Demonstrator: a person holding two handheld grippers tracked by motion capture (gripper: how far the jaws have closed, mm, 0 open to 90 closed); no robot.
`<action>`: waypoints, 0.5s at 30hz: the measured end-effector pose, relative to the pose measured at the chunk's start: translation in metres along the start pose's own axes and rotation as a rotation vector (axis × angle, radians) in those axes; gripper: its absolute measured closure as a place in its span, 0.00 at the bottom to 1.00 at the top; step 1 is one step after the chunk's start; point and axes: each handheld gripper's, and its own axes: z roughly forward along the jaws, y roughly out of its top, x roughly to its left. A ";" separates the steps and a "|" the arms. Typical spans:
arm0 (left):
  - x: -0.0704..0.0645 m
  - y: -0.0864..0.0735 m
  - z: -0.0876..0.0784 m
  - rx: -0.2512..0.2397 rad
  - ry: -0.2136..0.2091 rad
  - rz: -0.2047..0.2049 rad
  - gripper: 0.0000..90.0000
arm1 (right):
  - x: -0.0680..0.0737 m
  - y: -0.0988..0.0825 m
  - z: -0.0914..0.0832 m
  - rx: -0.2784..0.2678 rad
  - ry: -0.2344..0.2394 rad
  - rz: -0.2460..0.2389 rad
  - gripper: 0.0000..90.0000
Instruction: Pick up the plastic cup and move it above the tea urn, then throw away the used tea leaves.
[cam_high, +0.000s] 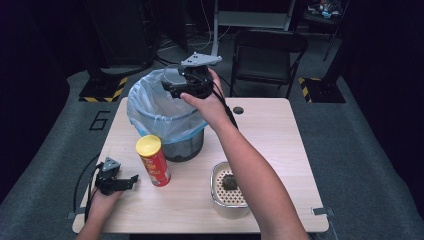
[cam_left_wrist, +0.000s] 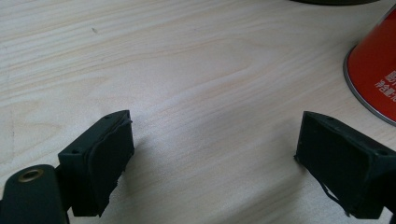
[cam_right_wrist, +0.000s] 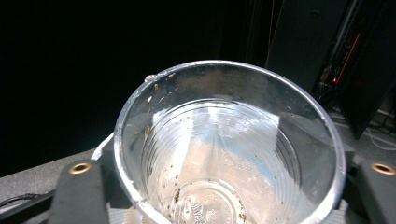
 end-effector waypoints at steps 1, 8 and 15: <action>-0.001 0.000 0.000 -0.002 -0.001 -0.008 0.12 | 0.000 0.000 0.003 0.009 0.008 0.010 0.27; -0.001 0.000 0.000 0.001 -0.004 -0.009 0.12 | 0.007 -0.007 0.013 0.062 0.002 0.008 0.03; -0.002 -0.001 0.001 -0.008 -0.002 -0.018 0.12 | 0.007 -0.005 -0.001 0.043 -0.010 -0.011 0.05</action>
